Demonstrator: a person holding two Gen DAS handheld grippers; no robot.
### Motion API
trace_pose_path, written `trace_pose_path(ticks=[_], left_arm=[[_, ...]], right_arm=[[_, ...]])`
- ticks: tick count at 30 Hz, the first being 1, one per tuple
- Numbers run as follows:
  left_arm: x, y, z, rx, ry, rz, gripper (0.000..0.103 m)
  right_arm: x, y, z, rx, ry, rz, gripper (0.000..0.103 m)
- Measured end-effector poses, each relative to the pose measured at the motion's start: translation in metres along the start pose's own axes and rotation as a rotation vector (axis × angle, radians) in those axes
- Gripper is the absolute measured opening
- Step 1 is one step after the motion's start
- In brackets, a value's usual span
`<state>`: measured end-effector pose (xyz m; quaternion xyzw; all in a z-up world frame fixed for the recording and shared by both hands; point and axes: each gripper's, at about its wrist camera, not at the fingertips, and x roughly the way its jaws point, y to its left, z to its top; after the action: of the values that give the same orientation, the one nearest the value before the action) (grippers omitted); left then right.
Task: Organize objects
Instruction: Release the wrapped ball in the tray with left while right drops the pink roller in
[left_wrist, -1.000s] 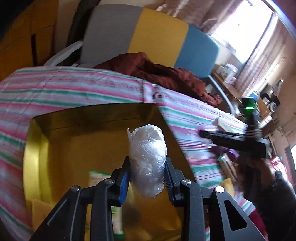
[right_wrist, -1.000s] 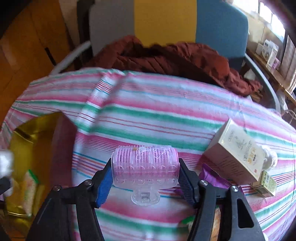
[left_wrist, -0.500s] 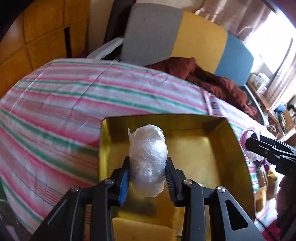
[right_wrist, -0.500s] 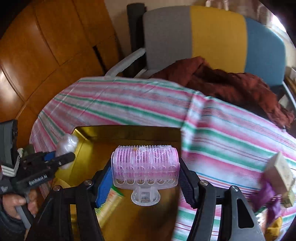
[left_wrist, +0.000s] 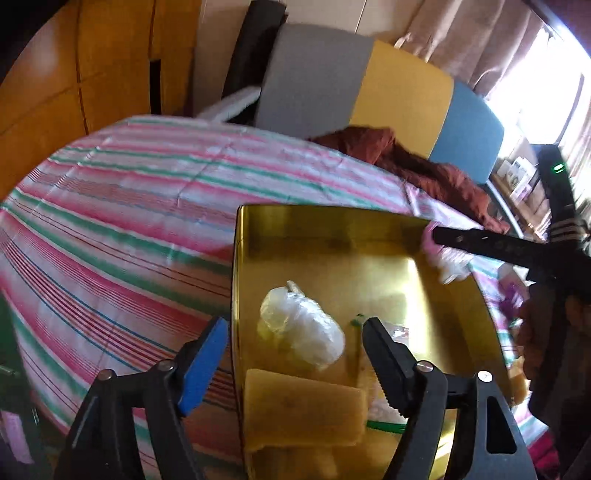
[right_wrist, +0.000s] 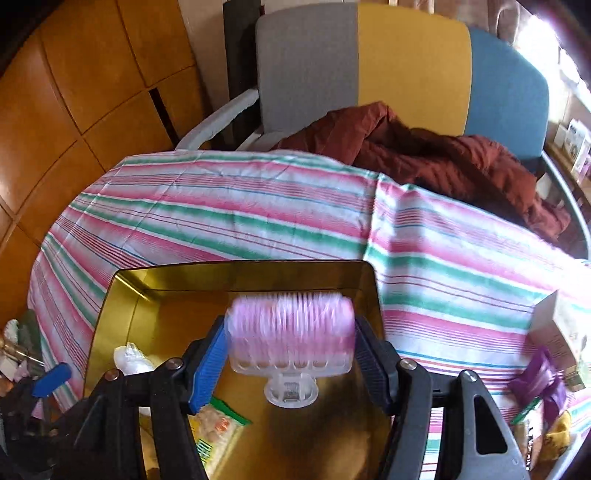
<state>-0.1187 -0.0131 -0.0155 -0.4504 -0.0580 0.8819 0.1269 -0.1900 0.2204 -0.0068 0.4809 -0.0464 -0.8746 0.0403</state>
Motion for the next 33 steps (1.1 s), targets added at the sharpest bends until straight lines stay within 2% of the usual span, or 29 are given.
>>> trace_pose_path(ticks=[5, 8, 15, 21, 26, 33], left_arm=[[-0.021, -0.008, -0.005, -0.016, -0.050, -0.012, 0.083], [-0.034, -0.012, -0.009, -0.007, -0.073, -0.014, 0.085], [-0.052, -0.020, -0.021, 0.002, -0.111, 0.014, 0.090], [-0.057, -0.028, -0.035, 0.031, -0.119, 0.048, 0.090], [-0.058, -0.040, -0.044, 0.067, -0.116, 0.055, 0.091], [-0.057, -0.061, -0.049, 0.109, -0.100, 0.016, 0.091]], right_arm=[[0.001, -0.009, 0.005, 0.010, 0.018, -0.036, 0.069], [-0.012, -0.008, 0.001, 0.000, -0.009, -0.026, 0.069], [-0.047, -0.016, -0.053, 0.045, -0.051, 0.039, 0.069], [-0.075, -0.029, -0.093, 0.091, -0.096, 0.053, 0.069], [-0.095, -0.043, -0.115, 0.104, -0.131, 0.033, 0.069], [-0.109, -0.064, -0.135, 0.114, -0.132, -0.012, 0.069]])
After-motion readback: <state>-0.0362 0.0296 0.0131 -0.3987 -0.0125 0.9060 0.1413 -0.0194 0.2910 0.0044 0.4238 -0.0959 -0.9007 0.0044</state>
